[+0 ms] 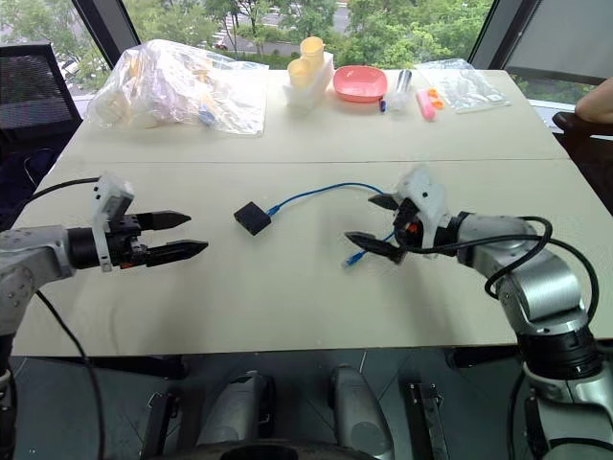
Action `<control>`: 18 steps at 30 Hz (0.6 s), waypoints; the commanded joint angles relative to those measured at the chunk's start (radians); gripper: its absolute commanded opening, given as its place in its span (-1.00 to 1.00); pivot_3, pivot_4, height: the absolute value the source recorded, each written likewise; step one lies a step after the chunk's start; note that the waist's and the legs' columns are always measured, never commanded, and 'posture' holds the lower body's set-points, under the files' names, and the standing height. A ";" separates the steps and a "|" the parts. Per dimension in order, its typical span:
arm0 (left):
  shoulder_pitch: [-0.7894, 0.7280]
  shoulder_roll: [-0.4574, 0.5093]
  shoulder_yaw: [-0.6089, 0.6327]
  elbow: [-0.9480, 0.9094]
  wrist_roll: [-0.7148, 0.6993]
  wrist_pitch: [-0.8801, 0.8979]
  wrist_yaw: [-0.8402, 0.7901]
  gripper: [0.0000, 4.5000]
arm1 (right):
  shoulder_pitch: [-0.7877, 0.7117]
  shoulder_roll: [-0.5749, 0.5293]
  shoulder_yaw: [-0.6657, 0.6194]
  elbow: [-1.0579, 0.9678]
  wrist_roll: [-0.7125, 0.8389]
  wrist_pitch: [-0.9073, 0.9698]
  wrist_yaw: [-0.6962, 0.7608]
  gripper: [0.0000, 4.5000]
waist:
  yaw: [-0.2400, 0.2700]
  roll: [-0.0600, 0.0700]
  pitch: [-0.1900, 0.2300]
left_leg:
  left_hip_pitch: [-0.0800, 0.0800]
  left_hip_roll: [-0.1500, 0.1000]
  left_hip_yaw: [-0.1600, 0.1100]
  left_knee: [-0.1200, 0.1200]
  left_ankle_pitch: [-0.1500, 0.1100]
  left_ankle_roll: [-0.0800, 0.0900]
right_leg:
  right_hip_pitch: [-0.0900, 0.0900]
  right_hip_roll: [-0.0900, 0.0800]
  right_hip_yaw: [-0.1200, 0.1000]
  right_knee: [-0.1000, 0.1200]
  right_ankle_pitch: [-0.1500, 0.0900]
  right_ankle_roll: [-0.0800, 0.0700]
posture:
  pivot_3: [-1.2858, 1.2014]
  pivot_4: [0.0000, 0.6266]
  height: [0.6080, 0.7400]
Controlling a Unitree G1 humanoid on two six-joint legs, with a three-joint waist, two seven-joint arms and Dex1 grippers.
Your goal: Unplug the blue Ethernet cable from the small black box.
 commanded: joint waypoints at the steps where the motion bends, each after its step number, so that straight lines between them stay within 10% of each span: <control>1: -0.006 0.004 -0.002 0.017 0.017 -0.037 -0.013 0.98 | -0.037 0.014 0.019 0.004 -0.018 -0.035 0.014 0.95 | 0.001 0.000 0.000 | 0.000 0.000 0.000 0.000 0.000 0.000 | 0.000 0.000 0.000 0.000 0.000 0.000 | 0.03 -0.52 1.00; 18: 0.046 -0.042 0.030 -0.039 0.027 -0.036 0.060 0.98 | -0.244 0.174 0.194 0.321 -0.219 -0.206 0.053 0.95 | -0.001 0.000 0.000 | 0.000 0.000 0.000 0.000 0.000 0.000 | -0.001 0.000 0.000 0.001 0.001 0.000 | 0.03 -0.52 1.00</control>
